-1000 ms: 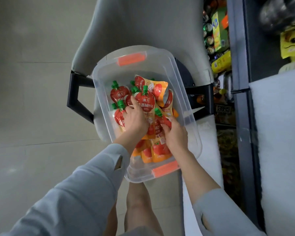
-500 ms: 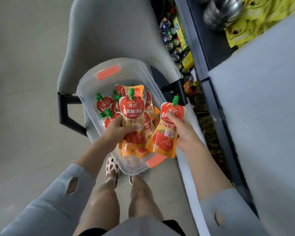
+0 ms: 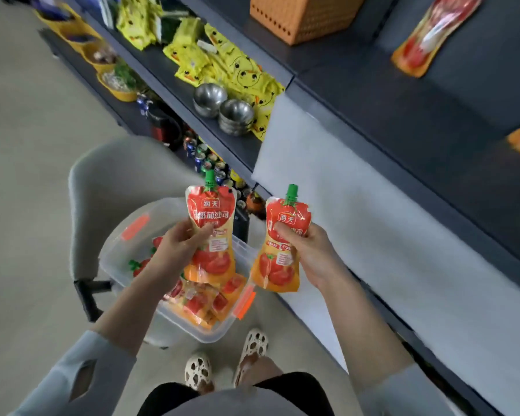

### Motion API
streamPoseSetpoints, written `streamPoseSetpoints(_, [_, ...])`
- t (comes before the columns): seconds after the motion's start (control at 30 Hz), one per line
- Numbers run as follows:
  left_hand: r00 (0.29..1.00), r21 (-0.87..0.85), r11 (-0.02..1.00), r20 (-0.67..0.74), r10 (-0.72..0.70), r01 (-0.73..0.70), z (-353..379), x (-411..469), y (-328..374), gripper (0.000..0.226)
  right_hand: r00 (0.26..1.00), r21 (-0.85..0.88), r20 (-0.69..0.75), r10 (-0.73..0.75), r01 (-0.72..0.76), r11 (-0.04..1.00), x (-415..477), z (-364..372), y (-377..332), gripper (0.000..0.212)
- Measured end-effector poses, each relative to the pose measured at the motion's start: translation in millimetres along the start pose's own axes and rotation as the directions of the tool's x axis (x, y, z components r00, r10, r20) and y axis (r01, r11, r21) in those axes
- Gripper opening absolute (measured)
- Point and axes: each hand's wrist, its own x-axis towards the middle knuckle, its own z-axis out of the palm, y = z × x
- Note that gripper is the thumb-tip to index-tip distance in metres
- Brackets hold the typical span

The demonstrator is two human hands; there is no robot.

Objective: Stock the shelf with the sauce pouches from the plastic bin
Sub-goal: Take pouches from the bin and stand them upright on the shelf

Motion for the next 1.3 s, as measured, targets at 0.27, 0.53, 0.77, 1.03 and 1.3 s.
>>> streamPoseSetpoints(0.27, [0.923, 0.144, 0.943, 0.292, 0.25, -0.301, 91, -5, 98, 0.037, 0.936, 0.035, -0.219, -0.274, 0.288, 0.957, -57, -60, -96, 0.021])
streamPoseSetpoints(0.53, [0.856, 0.132, 0.903, 0.398, 0.329, -0.408, 172, 13, 168, 0.025, 0.823, -0.031, -0.424, -0.377, 0.403, 0.915, -73, -119, -174, 0.025])
streamPoseSetpoints(0.77, [0.856, 0.121, 0.892, 0.362, 0.37, -0.437, 221, 70, 210, 0.032, 0.761, -0.065, -0.48, -0.437, 0.466, 0.882, -8, -167, -238, 0.014])
streamPoseSetpoints(1.03, [0.865, 0.115, 0.882, 0.292, 0.409, -0.456, 267, 140, 240, 0.026, 0.73, -0.165, -0.493, -0.473, 0.456, 0.875, 113, -217, -307, 0.006])
streamPoseSetpoints(1.3, [0.889, 0.123, 0.9, 0.259, 0.379, -0.419, 280, 192, 251, 0.029, 0.701, -0.297, -0.513, -0.495, 0.396, 0.869, 226, -227, -330, 0.015])
